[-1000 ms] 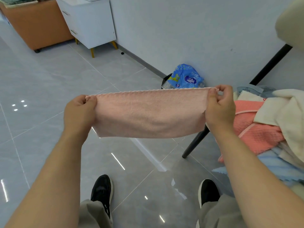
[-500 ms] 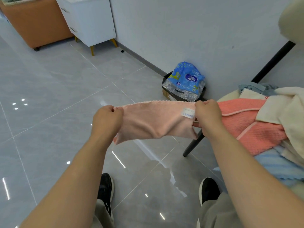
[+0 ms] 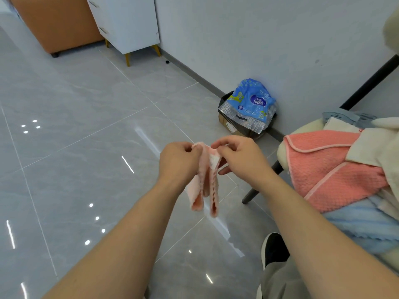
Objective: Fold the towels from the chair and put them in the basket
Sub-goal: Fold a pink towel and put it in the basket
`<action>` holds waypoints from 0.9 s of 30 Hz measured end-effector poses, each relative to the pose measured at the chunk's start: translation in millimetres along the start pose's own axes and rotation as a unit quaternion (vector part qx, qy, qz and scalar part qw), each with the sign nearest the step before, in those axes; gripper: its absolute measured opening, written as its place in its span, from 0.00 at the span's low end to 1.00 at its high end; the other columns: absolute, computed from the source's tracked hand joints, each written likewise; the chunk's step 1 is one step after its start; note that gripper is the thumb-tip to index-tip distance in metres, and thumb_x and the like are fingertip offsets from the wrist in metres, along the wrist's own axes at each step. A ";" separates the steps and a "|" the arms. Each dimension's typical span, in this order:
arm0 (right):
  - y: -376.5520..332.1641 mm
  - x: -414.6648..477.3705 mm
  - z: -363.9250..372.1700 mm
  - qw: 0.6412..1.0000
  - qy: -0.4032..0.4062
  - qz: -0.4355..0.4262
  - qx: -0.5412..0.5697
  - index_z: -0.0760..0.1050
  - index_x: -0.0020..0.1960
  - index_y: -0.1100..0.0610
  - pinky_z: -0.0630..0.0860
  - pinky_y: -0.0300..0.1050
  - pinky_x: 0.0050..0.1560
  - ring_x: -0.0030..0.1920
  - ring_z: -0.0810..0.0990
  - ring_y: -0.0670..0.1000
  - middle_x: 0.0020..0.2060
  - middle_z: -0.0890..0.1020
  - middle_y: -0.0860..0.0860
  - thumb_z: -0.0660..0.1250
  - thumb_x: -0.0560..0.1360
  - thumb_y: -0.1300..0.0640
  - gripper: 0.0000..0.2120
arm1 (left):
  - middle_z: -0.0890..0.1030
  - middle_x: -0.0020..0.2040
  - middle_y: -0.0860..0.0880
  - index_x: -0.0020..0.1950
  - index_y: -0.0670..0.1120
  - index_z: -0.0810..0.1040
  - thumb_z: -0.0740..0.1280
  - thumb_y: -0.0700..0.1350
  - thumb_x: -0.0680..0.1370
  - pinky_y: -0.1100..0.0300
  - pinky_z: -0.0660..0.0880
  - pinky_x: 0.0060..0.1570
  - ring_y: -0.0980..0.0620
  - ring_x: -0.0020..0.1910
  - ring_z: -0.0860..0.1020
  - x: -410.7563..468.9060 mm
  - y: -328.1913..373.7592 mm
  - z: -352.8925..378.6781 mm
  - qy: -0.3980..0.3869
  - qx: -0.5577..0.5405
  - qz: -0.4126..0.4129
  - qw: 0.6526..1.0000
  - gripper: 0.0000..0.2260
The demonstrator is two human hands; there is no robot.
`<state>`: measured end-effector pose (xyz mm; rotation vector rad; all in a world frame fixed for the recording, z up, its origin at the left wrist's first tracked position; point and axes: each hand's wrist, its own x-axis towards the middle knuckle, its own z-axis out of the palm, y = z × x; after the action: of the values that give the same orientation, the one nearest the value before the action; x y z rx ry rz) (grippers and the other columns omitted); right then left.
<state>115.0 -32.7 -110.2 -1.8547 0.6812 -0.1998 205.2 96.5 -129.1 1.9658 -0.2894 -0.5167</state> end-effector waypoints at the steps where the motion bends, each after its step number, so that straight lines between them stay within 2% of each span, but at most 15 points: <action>1: -0.3 -0.9 -0.1 1.000 -0.021 0.003 0.001 0.83 0.48 0.55 0.84 0.55 0.41 0.39 0.86 0.58 0.38 0.85 0.56 0.62 0.76 0.66 0.12 | 0.83 0.39 0.38 0.42 0.40 0.82 0.64 0.57 0.68 0.37 0.82 0.42 0.37 0.41 0.83 -0.4 0.6 -0.3 -0.005 0.005 0.004 1.000 0.20; 3: -0.4 -3.0 -1.9 0.998 -0.055 -0.010 -0.023 0.84 0.47 0.49 0.83 0.56 0.43 0.43 0.86 0.57 0.38 0.86 0.51 0.64 0.71 0.65 0.14 | 0.83 0.38 0.39 0.41 0.41 0.82 0.64 0.56 0.69 0.38 0.82 0.42 0.38 0.40 0.83 -1.1 1.8 -1.2 -0.012 0.016 0.013 1.000 0.18; 5: 1.0 -3.9 -3.5 0.993 -0.090 -0.042 -0.070 0.82 0.45 0.43 0.81 0.56 0.45 0.42 0.85 0.54 0.37 0.86 0.51 0.65 0.68 0.65 0.18 | 0.83 0.36 0.40 0.40 0.43 0.83 0.65 0.54 0.71 0.39 0.82 0.41 0.38 0.40 0.83 -1.2 2.2 -1.9 -0.012 0.032 0.024 0.999 0.16; 8: 6.8 -2.1 -5.4 0.982 -0.081 -0.087 -0.147 0.81 0.45 0.40 0.78 0.46 0.47 0.39 0.82 0.44 0.37 0.86 0.47 0.71 0.74 0.60 0.13 | 0.83 0.36 0.43 0.41 0.45 0.84 0.64 0.53 0.72 0.40 0.82 0.42 0.41 0.41 0.83 -1.0 2.5 -1.8 -0.022 0.043 0.024 0.999 0.14; 10: 9.7 -1.1 -5.8 0.975 -0.050 -0.126 -0.177 0.83 0.49 0.41 0.77 0.39 0.48 0.43 0.82 0.40 0.38 0.85 0.42 0.72 0.75 0.55 0.08 | 0.84 0.37 0.46 0.42 0.48 0.85 0.65 0.53 0.74 0.41 0.82 0.43 0.43 0.41 0.84 -1.0 2.1 -1.1 -0.040 0.042 0.024 0.998 0.12; 13: 16.4 2.7 -5.4 0.958 -0.020 -0.180 -0.222 0.84 0.54 0.45 0.78 0.47 0.49 0.43 0.79 0.43 0.42 0.81 0.43 0.72 0.76 0.50 0.08 | 0.85 0.38 0.47 0.43 0.51 0.85 0.64 0.53 0.78 0.41 0.82 0.45 0.44 0.43 0.84 -1.9 1.8 0.7 -0.069 0.037 0.030 0.996 0.12; 17: 19.4 7.5 -6.8 0.956 0.017 -0.206 -0.211 0.83 0.49 0.48 0.77 0.48 0.48 0.40 0.75 0.42 0.46 0.75 0.44 0.74 0.74 0.50 0.05 | 0.84 0.42 0.39 0.44 0.46 0.84 0.61 0.56 0.78 0.40 0.81 0.48 0.39 0.45 0.82 -2.8 3.9 2.1 -0.098 0.004 0.027 0.995 0.18; 19: 19.5 7.9 -6.8 0.954 0.021 -0.214 -0.210 0.82 0.47 0.46 0.77 0.47 0.47 0.39 0.74 0.40 0.47 0.74 0.43 0.74 0.73 0.50 0.03 | 0.85 0.43 0.42 0.47 0.46 0.85 0.59 0.54 0.83 0.48 0.81 0.45 0.43 0.44 0.83 -2.7 6.1 2.3 -0.120 -0.036 0.007 0.992 0.18; 22: 18.3 7.0 -7.4 0.952 0.016 -0.218 -0.215 0.79 0.45 0.46 0.74 0.41 0.44 0.38 0.73 0.38 0.44 0.76 0.41 0.74 0.74 0.49 0.04 | 0.84 0.50 0.46 0.57 0.50 0.80 0.56 0.53 0.84 0.53 0.78 0.44 0.47 0.51 0.83 -1.1 5.6 2.9 -0.120 -0.037 0.007 0.992 0.14; 25: 16.4 3.5 -8.6 0.963 -0.011 -0.182 -0.200 0.76 0.46 0.48 0.66 0.30 0.37 0.37 0.73 0.34 0.36 0.75 0.39 0.74 0.74 0.51 0.06 | 0.83 0.53 0.48 0.64 0.52 0.75 0.55 0.56 0.84 0.49 0.77 0.55 0.48 0.54 0.81 -1.6 3.1 2.1 -0.108 -0.011 0.020 0.994 0.15; 27: 17.1 3.4 -8.7 0.967 -0.028 -0.169 -0.191 0.75 0.49 0.48 0.66 0.29 0.37 0.37 0.74 0.34 0.40 0.78 0.42 0.74 0.75 0.51 0.08 | 0.84 0.52 0.48 0.66 0.51 0.73 0.55 0.56 0.84 0.49 0.77 0.57 0.49 0.54 0.81 -3.0 3.8 1.1 -0.110 -0.012 0.016 0.994 0.16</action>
<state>107.8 -45.7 -122.9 -2.3350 0.3741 -0.2482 202.1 95.3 -125.4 1.8803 -0.4505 -0.7149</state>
